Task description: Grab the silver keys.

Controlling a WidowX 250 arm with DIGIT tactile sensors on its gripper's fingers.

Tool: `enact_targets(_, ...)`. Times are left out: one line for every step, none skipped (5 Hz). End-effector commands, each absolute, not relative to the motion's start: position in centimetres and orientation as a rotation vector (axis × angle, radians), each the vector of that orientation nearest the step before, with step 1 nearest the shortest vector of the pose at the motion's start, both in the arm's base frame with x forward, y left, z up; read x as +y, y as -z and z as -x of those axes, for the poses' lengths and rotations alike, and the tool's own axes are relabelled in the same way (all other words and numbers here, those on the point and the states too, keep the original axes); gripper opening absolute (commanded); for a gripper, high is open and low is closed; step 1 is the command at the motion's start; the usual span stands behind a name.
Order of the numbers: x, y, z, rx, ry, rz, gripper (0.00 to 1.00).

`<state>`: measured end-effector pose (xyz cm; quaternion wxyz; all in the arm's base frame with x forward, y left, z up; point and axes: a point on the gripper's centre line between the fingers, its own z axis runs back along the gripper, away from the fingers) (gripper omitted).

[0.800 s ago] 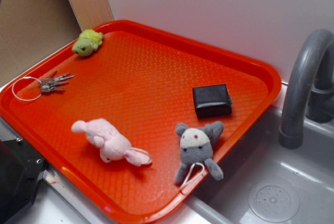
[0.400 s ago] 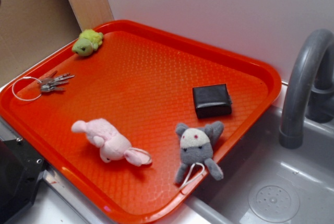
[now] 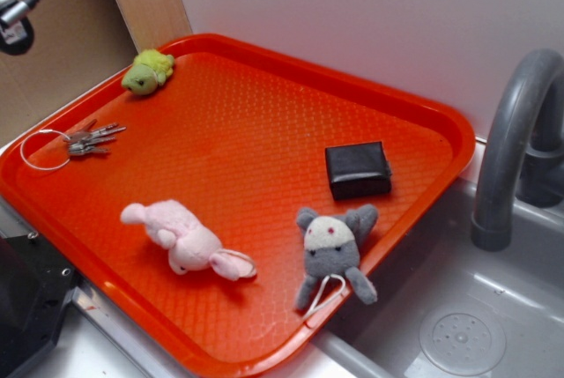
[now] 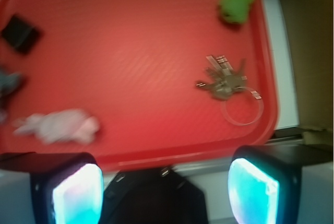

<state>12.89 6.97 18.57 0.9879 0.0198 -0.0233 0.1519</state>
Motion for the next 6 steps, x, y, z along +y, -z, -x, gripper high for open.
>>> enact_targets(12.6,-15.2,-9.3,-0.117,-0.740,-0.145,1.00)
enact_targets(14.7,-12.1,-8.8,-0.186,-0.794,-0.039,1.00)
enact_targets(16.2,-8.9,-9.5,-0.243,-0.724,0.097,1.00)
enact_targets(17.0,-6.3,-9.2,-0.221,-0.725,0.142,1.00)
enact_targets(16.8,-4.8,-10.2,-0.192,-0.648,0.151,1.00)
enact_targets(16.5,-3.5,-10.9,-0.141,-0.608,0.131,1.00)
